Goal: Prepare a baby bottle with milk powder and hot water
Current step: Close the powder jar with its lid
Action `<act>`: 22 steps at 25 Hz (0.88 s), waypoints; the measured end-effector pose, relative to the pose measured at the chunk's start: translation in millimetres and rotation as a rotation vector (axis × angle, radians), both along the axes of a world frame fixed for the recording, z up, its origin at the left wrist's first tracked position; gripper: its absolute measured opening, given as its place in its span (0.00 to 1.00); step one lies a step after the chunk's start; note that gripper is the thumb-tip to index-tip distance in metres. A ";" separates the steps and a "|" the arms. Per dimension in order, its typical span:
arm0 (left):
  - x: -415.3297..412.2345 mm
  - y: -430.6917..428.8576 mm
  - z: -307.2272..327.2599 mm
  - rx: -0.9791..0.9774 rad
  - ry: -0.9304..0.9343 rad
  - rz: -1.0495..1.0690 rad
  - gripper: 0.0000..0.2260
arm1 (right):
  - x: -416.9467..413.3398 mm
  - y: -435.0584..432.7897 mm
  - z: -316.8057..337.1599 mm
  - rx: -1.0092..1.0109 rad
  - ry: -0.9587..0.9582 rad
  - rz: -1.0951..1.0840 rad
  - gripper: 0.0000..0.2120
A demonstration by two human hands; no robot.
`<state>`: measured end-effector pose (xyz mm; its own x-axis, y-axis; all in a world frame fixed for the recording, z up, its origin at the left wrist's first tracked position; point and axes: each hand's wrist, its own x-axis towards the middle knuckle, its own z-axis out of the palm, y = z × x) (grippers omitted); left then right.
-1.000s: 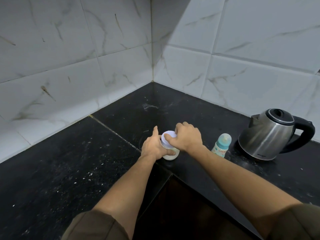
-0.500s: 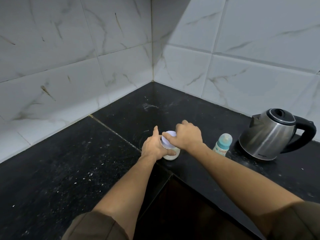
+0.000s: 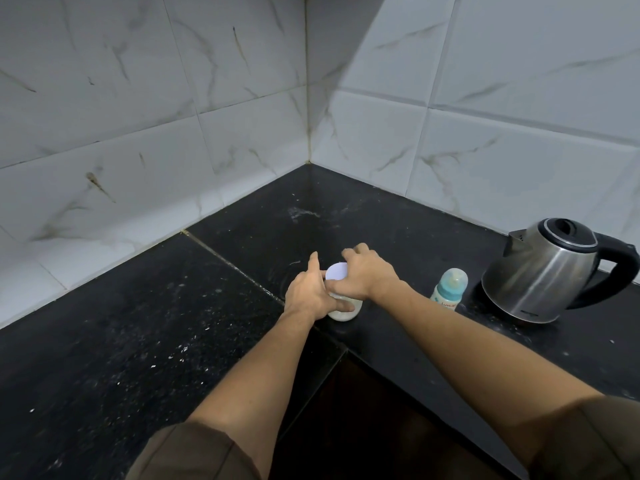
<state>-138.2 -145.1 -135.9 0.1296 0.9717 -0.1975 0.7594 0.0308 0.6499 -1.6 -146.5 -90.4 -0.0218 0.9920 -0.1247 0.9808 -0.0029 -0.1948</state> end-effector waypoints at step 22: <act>1.0 13.0 -16.1 0.126 0.079 -0.042 0.62 | -8.1 3.1 -7.5 0.003 -0.039 -0.100 0.21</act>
